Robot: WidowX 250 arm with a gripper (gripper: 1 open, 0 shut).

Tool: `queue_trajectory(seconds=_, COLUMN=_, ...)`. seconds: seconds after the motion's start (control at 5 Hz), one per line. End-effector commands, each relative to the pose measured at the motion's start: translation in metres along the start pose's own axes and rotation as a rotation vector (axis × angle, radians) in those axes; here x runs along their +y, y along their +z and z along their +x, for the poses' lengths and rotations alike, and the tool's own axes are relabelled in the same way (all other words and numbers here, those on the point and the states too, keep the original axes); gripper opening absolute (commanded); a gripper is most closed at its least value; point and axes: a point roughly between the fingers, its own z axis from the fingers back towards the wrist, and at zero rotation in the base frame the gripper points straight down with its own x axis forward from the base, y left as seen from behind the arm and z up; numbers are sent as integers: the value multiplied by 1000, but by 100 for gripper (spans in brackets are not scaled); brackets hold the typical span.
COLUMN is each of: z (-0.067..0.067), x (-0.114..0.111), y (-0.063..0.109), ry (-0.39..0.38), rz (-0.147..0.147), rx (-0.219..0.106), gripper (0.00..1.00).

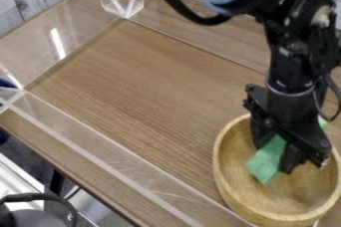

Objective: Put the green block in the brown bowl

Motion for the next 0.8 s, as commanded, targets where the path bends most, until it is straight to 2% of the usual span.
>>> queue_trajectory(seconds=0.0, z=5, x=-2, y=-1, ry=-1, rz=-11, rx=-17, gripper=0)
queue_trajectory(seconds=0.6, z=-3, x=-2, y=-7, ry=15, rz=-30, rx=13, gripper=0)
